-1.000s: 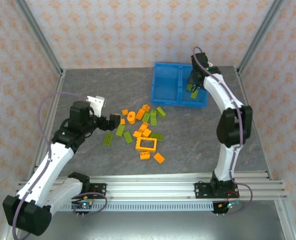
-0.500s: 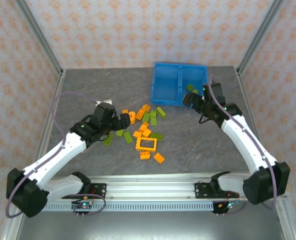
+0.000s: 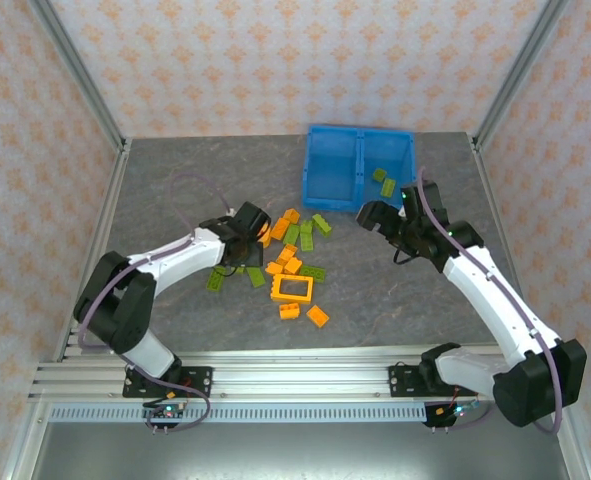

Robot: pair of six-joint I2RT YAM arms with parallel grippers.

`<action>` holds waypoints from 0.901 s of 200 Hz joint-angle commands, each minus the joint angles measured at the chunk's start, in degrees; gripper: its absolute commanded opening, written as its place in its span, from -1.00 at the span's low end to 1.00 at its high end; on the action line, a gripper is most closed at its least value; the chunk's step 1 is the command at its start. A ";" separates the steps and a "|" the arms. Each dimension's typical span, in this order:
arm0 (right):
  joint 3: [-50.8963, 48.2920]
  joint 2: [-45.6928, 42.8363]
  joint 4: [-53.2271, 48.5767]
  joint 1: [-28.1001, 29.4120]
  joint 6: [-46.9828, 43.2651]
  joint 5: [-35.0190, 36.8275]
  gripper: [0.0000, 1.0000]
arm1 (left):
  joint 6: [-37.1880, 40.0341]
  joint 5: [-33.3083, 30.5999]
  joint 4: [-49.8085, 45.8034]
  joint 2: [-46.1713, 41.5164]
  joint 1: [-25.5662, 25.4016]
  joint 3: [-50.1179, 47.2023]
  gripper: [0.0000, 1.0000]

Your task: Sort the legos into containers by color

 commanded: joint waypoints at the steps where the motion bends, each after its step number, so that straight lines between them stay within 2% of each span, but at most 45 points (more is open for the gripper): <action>1: -1.10 -1.99 -2.35 0.33 1.01 0.65 0.88 | 1.20 -5.16 -0.04 2.25 -0.10 2.16 0.22; 32: -1.18 -2.83 -3.46 0.28 0.68 1.43 0.88 | 1.58 -6.29 2.01 6.25 0.06 2.43 0.19; 47: -1.33 -2.84 -3.66 0.28 0.47 1.65 0.88 | 1.47 -5.61 3.51 7.88 0.21 2.15 0.11; 56: -1.32 -2.75 -3.78 0.32 0.61 1.70 0.88 | 1.11 -4.94 4.69 8.64 0.25 1.86 0.04; 82: -1.21 -3.01 -4.11 0.32 1.06 1.26 0.88 | -0.41 -3.48 7.01 9.86 0.29 0.92 -0.30; 102: -0.84 -3.75 -4.64 0.30 1.15 1.87 0.88 | -1.30 -3.66 7.76 9.07 0.29 0.04 -0.38; 147: 0.45 -5.61 -5.31 0.33 1.82 3.06 0.88 | -1.63 -2.72 3.71 -1.15 -0.17 2.00 -0.48; 180: 0.39 -8.53 -4.61 0.28 3.67 6.02 0.88 | -0.97 0.29 3.19 -11.15 -3.80 8.92 -0.48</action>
